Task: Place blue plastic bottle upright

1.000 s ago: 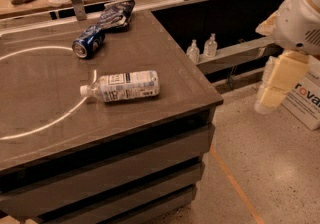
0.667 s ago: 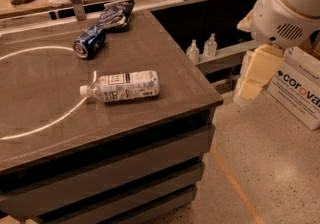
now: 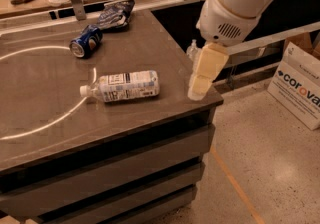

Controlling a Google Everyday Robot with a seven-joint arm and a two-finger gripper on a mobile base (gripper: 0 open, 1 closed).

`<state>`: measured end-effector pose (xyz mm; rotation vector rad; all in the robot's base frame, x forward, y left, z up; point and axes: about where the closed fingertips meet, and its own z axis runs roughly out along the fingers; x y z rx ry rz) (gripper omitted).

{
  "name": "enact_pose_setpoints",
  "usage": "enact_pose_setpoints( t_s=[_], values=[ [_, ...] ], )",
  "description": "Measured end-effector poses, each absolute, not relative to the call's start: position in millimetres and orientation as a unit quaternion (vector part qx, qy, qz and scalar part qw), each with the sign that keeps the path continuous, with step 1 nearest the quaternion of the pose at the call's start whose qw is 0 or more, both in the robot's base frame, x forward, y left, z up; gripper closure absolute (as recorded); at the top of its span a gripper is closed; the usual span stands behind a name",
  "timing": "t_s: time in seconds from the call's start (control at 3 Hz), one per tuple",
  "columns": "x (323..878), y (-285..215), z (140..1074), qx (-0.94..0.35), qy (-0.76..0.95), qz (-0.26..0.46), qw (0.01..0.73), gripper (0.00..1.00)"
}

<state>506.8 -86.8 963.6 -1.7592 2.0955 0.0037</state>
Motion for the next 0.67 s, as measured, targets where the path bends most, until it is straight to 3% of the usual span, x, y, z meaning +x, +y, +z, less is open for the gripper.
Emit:
enact_pose_setpoints(
  t_s=[0.67],
  values=[
    [541, -7, 935, -0.685, 0.703, 0.011, 0.191, 0.0]
  ],
)
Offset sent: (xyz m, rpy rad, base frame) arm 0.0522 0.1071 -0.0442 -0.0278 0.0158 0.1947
